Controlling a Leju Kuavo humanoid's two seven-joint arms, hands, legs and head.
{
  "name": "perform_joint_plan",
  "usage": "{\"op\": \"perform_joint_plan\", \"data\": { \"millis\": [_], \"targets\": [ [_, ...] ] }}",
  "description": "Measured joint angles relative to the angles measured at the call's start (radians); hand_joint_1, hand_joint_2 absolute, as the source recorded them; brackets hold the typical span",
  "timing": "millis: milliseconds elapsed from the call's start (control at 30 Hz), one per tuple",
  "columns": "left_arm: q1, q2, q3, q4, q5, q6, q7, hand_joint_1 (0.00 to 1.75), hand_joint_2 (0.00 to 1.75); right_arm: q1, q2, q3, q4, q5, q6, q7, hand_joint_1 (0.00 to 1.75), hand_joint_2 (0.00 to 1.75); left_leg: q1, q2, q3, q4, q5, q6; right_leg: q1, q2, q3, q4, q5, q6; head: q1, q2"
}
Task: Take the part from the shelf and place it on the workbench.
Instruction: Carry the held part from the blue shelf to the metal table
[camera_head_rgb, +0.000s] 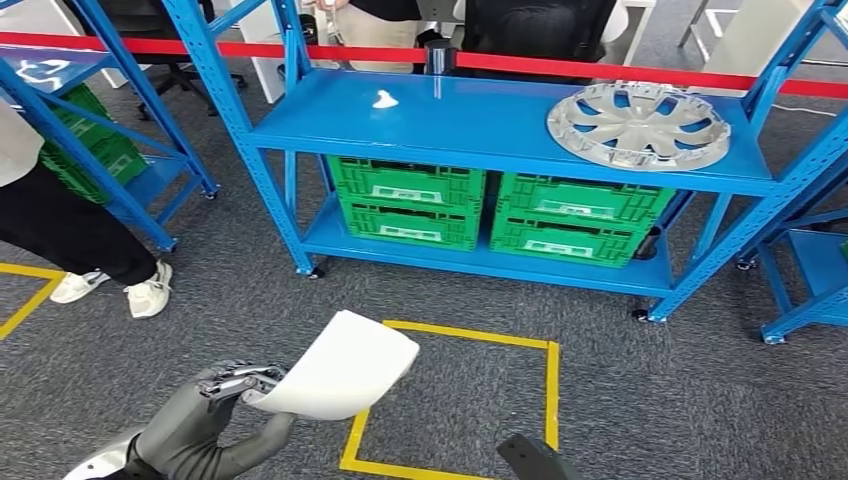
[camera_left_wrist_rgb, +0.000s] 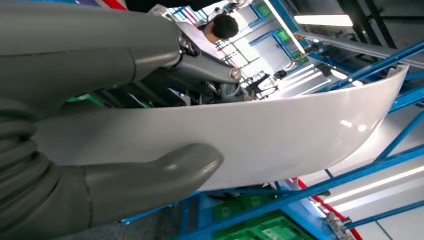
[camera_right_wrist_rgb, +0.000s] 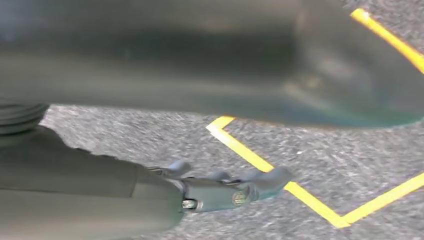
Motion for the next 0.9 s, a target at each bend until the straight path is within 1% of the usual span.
{"op": "perform_joint_plan", "data": {
  "millis": [67,100,133,200,233,267,300,333,367,400,433,467,533,567,600,633,667,700,733,767,800,833,867,900],
  "targets": [
    [-0.002,0.000,0.000,0.001,0.000,-0.004,0.000,1.75,1.75,0.001,-0.001,0.001,-0.003,-0.004,-0.005,0.001,0.00,0.00,0.002,0.001,-0.002,0.003,-0.004,-0.011,-0.002,-0.007,0.000,-0.004,0.004,-0.013,0.000,0.000],
    [-0.005,0.000,-0.001,0.002,0.000,-0.005,0.000,1.75,1.75,0.000,-0.002,0.001,-0.005,-0.006,-0.008,0.002,0.00,0.00,0.002,0.008,-0.010,0.022,-0.017,-0.017,-0.004,-0.010,0.000,-0.007,0.006,-0.019,-0.001,0.000],
    [-0.008,-0.001,-0.001,0.004,0.000,-0.006,0.000,1.75,1.75,0.000,-0.002,0.002,-0.007,-0.007,-0.009,0.002,0.00,0.00,0.003,0.017,-0.029,0.063,-0.042,-0.023,-0.006,-0.014,0.001,-0.009,0.007,-0.023,-0.002,0.000],
    [-0.014,-0.001,-0.002,0.009,0.000,-0.009,0.000,1.75,1.75,0.003,-0.003,0.003,-0.008,-0.009,-0.011,0.004,0.00,0.00,0.006,0.032,-0.089,0.192,-0.107,-0.032,-0.006,-0.024,0.000,-0.009,0.007,-0.028,-0.004,0.000],
    [-0.015,-0.002,-0.002,0.013,0.000,-0.010,0.000,1.75,1.75,0.004,-0.003,0.004,-0.008,-0.009,-0.012,0.007,0.00,0.00,0.008,0.036,-0.118,0.251,-0.129,-0.035,-0.006,-0.029,0.000,-0.009,0.007,-0.028,-0.004,0.000],
    [-0.015,-0.003,-0.002,0.016,0.000,-0.011,0.000,1.75,1.75,0.005,-0.004,0.004,-0.008,-0.010,-0.012,0.009,0.00,0.00,0.009,0.037,-0.133,0.280,-0.132,-0.036,-0.006,-0.034,0.000,-0.009,0.006,-0.028,-0.004,0.000],
    [-0.016,-0.003,-0.002,0.019,0.000,-0.012,0.000,1.75,1.75,0.005,-0.004,0.004,-0.009,-0.011,-0.012,0.011,0.00,0.00,0.010,0.039,-0.128,0.270,-0.114,-0.036,-0.006,-0.038,0.001,-0.009,0.006,-0.028,-0.004,0.000],
    [-0.016,-0.004,-0.002,0.020,0.000,-0.012,-0.001,1.75,1.75,0.004,-0.005,0.005,-0.010,-0.011,-0.013,0.012,0.00,0.00,0.010,0.042,-0.103,0.219,-0.081,-0.034,-0.006,-0.041,0.003,-0.009,0.005,-0.027,-0.004,0.000],
    [-0.017,-0.004,-0.002,0.021,0.000,-0.012,-0.002,1.75,1.75,0.004,-0.005,0.006,-0.012,-0.012,-0.013,0.013,0.00,0.00,0.010,0.051,-0.066,0.145,-0.044,-0.031,-0.006,-0.044,0.005,-0.009,0.004,-0.025,-0.004,0.000],
    [-0.019,-0.004,-0.002,0.022,0.000,-0.012,-0.003,1.75,1.75,0.004,-0.005,0.006,-0.014,-0.013,-0.013,0.014,0.00,0.00,0.008,0.061,-0.032,0.075,-0.018,-0.026,-0.004,-0.046,0.006,-0.008,0.003,-0.021,-0.004,0.000],
    [-0.020,-0.005,-0.002,0.022,0.000,-0.013,-0.004,1.75,1.75,0.004,-0.005,0.007,-0.016,-0.014,-0.013,0.014,0.00,0.00,0.006,0.068,-0.008,0.026,-0.004,-0.021,-0.002,-0.049,0.007,-0.008,0.002,-0.016,-0.003,0.000],
    [-0.022,-0.006,-0.002,0.022,0.000,-0.013,-0.004,1.75,1.75,0.004,-0.006,0.008,-0.017,-0.014,-0.013,0.015,0.00,0.00,0.003,0.072,0.002,0.001,0.000,-0.015,0.000,-0.051,0.007,-0.008,0.001,-0.011,-0.003,0.000],
    [-0.022,-0.007,-0.002,0.022,0.000,-0.013,-0.005,1.75,1.75,0.004,-0.007,0.010,-0.020,-0.014,-0.013,0.015,0.00,0.00,0.000,0.064,-0.001,-0.005,0.000,-0.003,0.001,-0.058,0.009,-0.012,0.003,0.002,-0.003,0.000],
    [-0.022,-0.007,-0.002,0.022,0.000,-0.014,-0.005,1.75,1.75,0.004,-0.008,0.010,-0.021,-0.014,-0.013,0.015,0.00,0.00,0.002,0.059,0.000,-0.008,0.003,0.004,-0.001,-0.056,0.009,-0.010,0.000,0.009,-0.003,0.000],
    [-0.022,-0.008,-0.002,0.022,0.000,-0.014,-0.005,1.75,1.75,0.003,-0.008,0.010,-0.023,-0.014,-0.013,0.015,0.00,0.00,0.003,0.055,0.001,-0.012,0.007,0.011,-0.002,-0.050,0.004,0.003,-0.010,0.014,-0.003,0.000],
    [-0.023,-0.010,-0.002,0.022,0.000,-0.014,-0.005,1.75,1.75,0.003,-0.009,0.010,-0.024,-0.014,-0.013,0.015,0.00,0.00,0.004,0.052,0.002,-0.016,0.010,0.018,-0.002,-0.042,-0.009,0.034,-0.031,0.018,-0.002,0.000],
    [-0.023,-0.012,-0.002,0.023,0.000,-0.014,-0.006,1.75,1.75,0.003,-0.010,0.011,-0.024,-0.014,-0.013,0.015,0.00,0.00,0.005,0.049,0.003,-0.017,0.011,0.023,-0.003,-0.033,-0.034,0.087,-0.061,0.020,-0.001,0.000],
    [-0.024,-0.013,-0.002,0.024,0.000,-0.014,-0.006,1.75,1.75,0.004,-0.010,0.011,-0.025,-0.014,-0.012,0.016,0.00,0.00,0.004,0.045,0.002,-0.017,0.011,0.026,-0.002,-0.027,-0.065,0.153,-0.093,0.021,-0.001,0.000],
    [-0.023,-0.014,-0.002,0.026,0.000,-0.014,-0.006,1.75,1.75,0.004,-0.011,0.012,-0.024,-0.015,-0.011,0.016,0.00,0.00,0.003,0.041,0.001,-0.016,0.011,0.027,-0.001,-0.024,-0.096,0.215,-0.117,0.021,-0.001,0.000],
    [-0.023,-0.014,-0.002,0.028,-0.001,-0.014,-0.006,1.75,1.75,0.005,-0.012,0.012,-0.024,-0.015,-0.010,0.017,0.00,0.00,0.002,0.036,0.001,-0.015,0.011,0.028,-0.001,-0.023,-0.117,0.254,-0.125,0.021,-0.001,0.000],
    [-0.023,-0.015,-0.002,0.030,-0.001,-0.014,-0.006,1.75,1.75,0.005,-0.013,0.012,-0.024,-0.016,-0.008,0.017,0.00,0.00,0.002,0.030,0.001,-0.014,0.011,0.028,-0.001,-0.023,-0.120,0.256,-0.113,0.021,-0.001,0.000],
    [-0.023,-0.015,-0.002,0.031,-0.002,-0.014,-0.006,1.75,1.75,0.004,-0.014,0.012,-0.024,-0.016,-0.007,0.017,0.00,0.00,0.002,0.024,0.001,-0.013,0.010,0.027,-0.001,-0.022,-0.104,0.220,-0.084,0.020,-0.001,0.000],
    [-0.023,-0.016,-0.002,0.031,-0.002,-0.014,-0.006,1.75,1.75,0.003,-0.014,0.012,-0.024,-0.017,-0.006,0.017,0.00,0.00,0.002,0.018,0.002,-0.011,0.009,0.026,-0.001,-0.019,-0.074,0.155,-0.046,0.018,-0.001,0.000],
    [-0.023,-0.017,-0.001,0.032,-0.002,-0.014,-0.006,1.75,1.75,0.002,-0.015,0.012,-0.024,-0.017,-0.004,0.017,0.00,0.00,0.000,0.013,0.001,-0.007,0.007,0.022,-0.001,-0.011,-0.042,0.088,-0.019,0.015,-0.001,0.000]
  ]
}}
